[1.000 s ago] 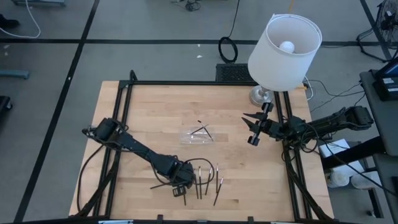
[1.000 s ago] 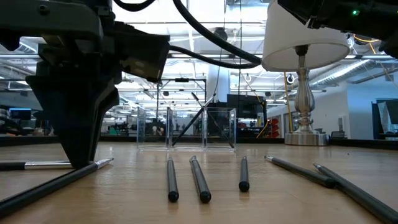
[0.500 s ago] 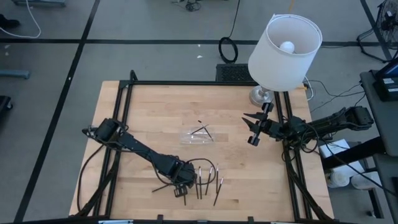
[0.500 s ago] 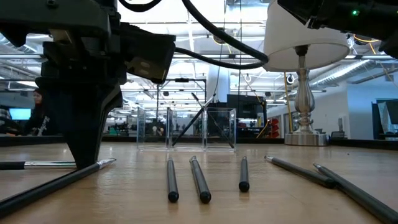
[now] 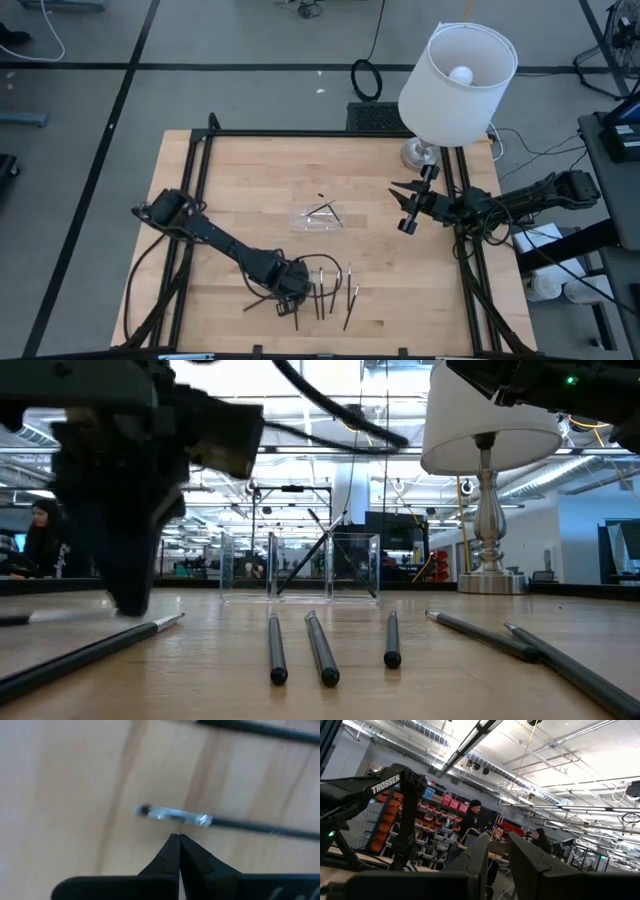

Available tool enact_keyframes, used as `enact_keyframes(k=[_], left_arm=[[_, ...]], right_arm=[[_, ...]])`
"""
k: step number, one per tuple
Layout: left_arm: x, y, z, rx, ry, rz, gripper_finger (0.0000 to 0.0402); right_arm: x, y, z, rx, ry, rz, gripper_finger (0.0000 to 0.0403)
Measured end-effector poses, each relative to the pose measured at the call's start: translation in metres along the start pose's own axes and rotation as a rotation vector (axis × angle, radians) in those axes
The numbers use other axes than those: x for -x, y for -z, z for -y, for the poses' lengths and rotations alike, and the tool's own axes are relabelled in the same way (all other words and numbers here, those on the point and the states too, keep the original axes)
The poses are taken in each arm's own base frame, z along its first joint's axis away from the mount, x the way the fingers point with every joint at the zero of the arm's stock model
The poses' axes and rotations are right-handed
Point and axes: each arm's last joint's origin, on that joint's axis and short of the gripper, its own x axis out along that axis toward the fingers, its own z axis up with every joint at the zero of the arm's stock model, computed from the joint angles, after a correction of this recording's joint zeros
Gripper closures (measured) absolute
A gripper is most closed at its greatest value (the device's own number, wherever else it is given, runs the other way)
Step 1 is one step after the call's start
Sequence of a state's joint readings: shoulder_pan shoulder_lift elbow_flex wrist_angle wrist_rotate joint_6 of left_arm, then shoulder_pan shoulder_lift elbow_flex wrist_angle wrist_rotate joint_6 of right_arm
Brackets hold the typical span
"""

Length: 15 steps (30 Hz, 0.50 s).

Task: Pick & Place Makeup Supplies
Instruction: Put the makeup brush into the transparent organizer

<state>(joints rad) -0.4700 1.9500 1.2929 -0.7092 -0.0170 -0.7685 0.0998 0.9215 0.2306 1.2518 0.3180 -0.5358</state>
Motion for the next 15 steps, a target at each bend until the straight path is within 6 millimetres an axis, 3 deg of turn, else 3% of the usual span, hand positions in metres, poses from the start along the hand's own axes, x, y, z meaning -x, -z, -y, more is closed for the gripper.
enact_keyframes(k=[3, 12, 15], left_arm=[[0.011, -0.001, 0.001, 0.002, 0.008, 0.039, 0.0401], [0.011, 0.002, -0.004, 0.006, -0.039, 0.013, 0.0401], [0.021, -0.001, -0.007, 0.006, -0.033, 0.033, 0.0401]], right_arm=[[0.000, 0.000, 0.000, 0.002, 0.000, 0.000, 0.0344], [0.000, 0.000, 0.000, 0.003, 0.000, 0.000, 0.0344], [0.000, 0.000, 0.000, 0.003, 0.000, 0.000, 0.0344]])
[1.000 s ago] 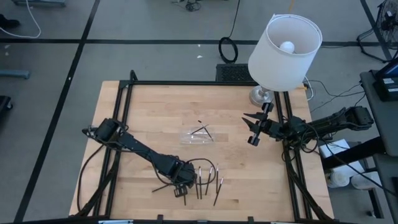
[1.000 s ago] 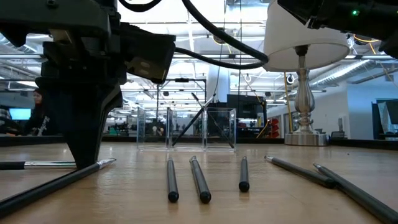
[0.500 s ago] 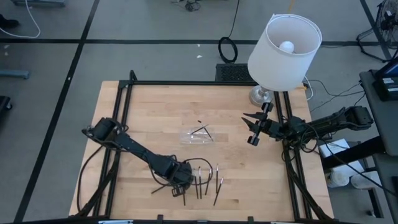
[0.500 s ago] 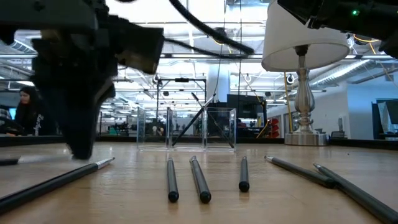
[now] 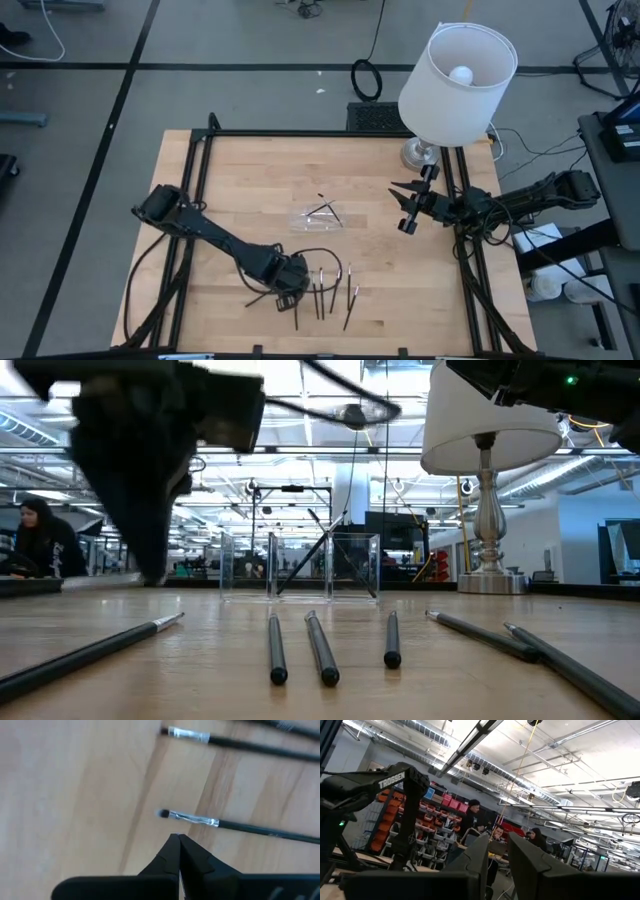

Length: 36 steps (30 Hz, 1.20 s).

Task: Pick & Place Makeup Supplies
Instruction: Put the makeup brush into the transparent organizer

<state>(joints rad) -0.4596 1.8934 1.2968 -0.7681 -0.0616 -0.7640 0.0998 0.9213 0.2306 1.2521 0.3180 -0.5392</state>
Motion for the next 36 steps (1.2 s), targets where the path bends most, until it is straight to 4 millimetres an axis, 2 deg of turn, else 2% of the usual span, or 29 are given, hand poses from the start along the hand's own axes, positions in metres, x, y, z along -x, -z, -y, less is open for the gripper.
enact_keyframes(k=[4, 10, 16, 21, 27, 32, 36], left_arm=[[0.027, -0.004, -0.007, 0.003, -0.009, 0.099, 0.0401], [0.088, -0.011, -0.030, -0.009, -0.049, 0.348, 0.0401], [0.147, -0.022, -0.062, -0.044, -0.210, 0.691, 0.0401], [0.183, -0.036, -0.077, -0.094, -0.340, 0.939, 0.0401], [0.198, -0.051, -0.087, -0.141, -0.402, 1.061, 0.0401], [0.191, -0.058, -0.096, -0.121, -0.424, 1.115, 0.0401], [0.189, -0.054, -0.103, -0.084, -0.412, 1.182, 0.0401]], right_arm=[[0.000, 0.000, 0.000, 0.000, 0.000, 0.000, 0.0344], [0.000, 0.000, 0.000, 0.000, 0.000, 0.000, 0.0344], [0.000, 0.000, 0.000, 0.000, 0.000, 0.001, 0.0344], [0.000, 0.000, 0.000, 0.000, 0.000, 0.001, 0.0344], [0.000, -0.001, 0.000, 0.023, 0.003, 0.006, 0.0344], [0.000, 0.000, 0.000, 0.032, 0.002, 0.005, 0.0344], [0.000, 0.000, 0.000, 0.033, 0.002, 0.004, 0.0344]])
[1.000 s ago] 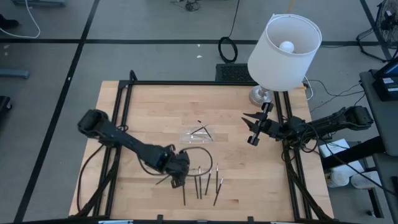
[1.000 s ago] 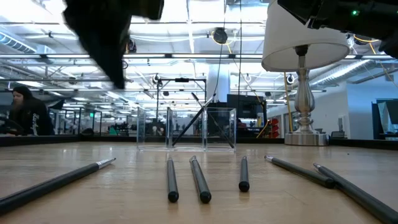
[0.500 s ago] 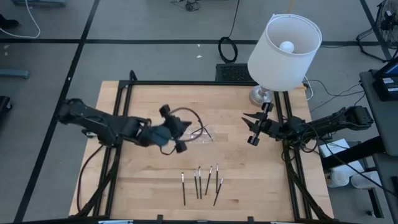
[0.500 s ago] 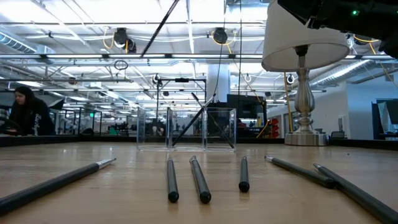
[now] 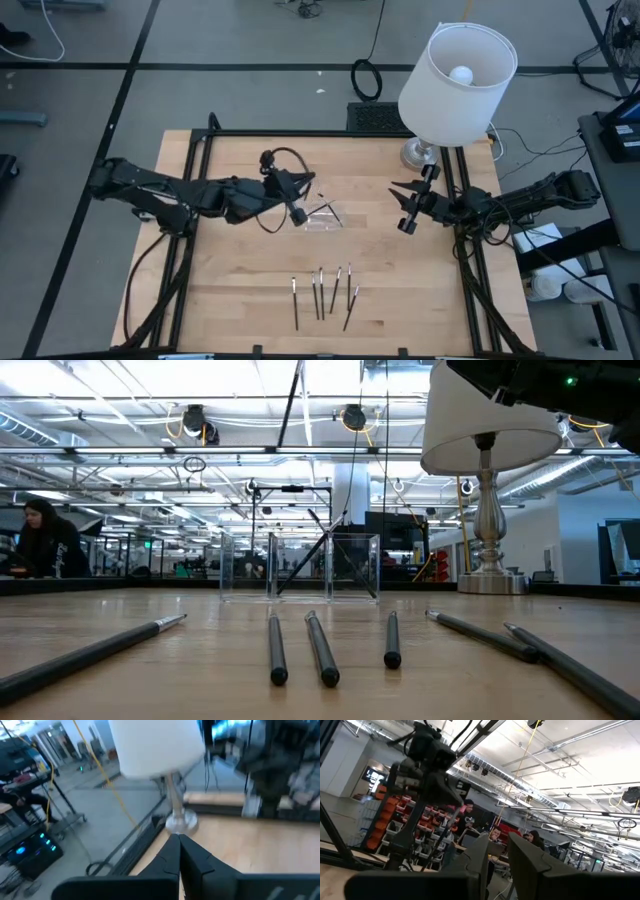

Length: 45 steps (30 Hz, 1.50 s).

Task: Pick & Place Makeup Supplies
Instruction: Put the makeup brush into the transparent organizer

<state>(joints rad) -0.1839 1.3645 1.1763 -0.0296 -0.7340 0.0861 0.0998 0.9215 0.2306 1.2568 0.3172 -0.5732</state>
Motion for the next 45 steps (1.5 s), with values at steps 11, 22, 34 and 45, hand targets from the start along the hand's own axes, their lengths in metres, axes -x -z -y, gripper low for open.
enact_keyframes(k=[11, 22, 34, 45], left_arm=[[0.019, 0.071, -0.005, 0.087, 0.004, 0.100, 0.0401], [0.042, 0.130, -0.010, 0.186, 0.028, 0.163, 0.0401], [0.045, 0.164, -0.012, 0.169, 0.011, 0.170, 0.0401], [0.041, 0.164, -0.015, 0.161, 0.015, 0.176, 0.0401]], right_arm=[[0.000, 0.001, -0.001, 0.020, -0.007, -0.015, 0.0344], [0.000, 0.005, 0.000, 0.037, 0.047, -0.084, 0.0344], [0.000, 0.006, 0.002, 0.038, 0.076, -0.094, 0.0344], [0.000, 0.006, 0.003, 0.035, 0.077, -0.091, 0.0344]])
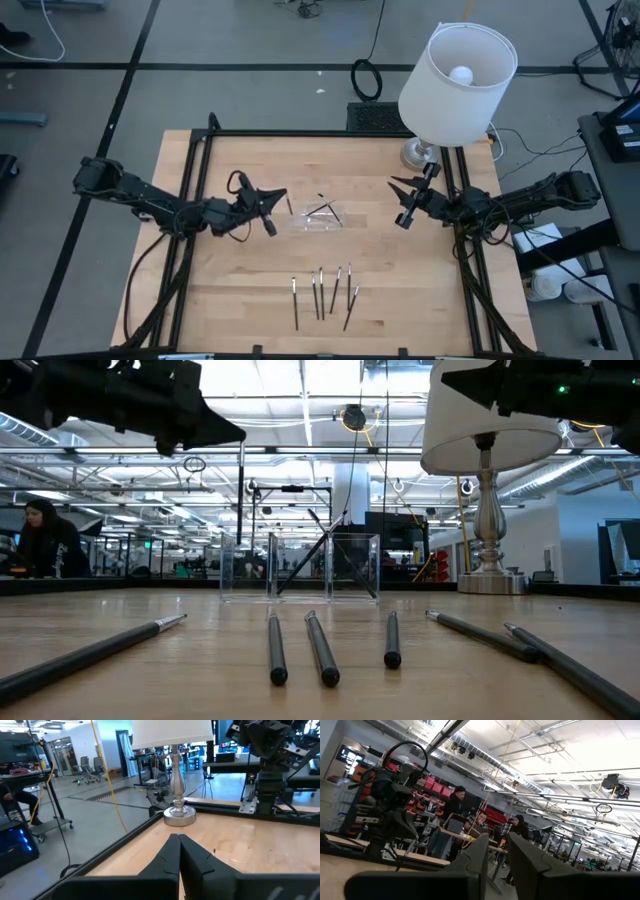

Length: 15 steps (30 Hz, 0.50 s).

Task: Pick & Place Makeup Supplies
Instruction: Put the makeup brush into the transparent organizer

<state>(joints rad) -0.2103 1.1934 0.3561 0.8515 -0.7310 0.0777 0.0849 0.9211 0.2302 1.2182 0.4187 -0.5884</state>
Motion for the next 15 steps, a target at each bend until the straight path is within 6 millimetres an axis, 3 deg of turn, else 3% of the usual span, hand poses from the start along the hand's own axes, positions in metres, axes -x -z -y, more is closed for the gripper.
enact_keyframes(k=[15], left_arm=[[-0.027, 0.034, 0.015, -0.036, -0.018, -0.031, 0.0401]], right_arm=[[0.000, -0.001, 0.001, -0.005, 0.005, 0.010, 0.0344]])
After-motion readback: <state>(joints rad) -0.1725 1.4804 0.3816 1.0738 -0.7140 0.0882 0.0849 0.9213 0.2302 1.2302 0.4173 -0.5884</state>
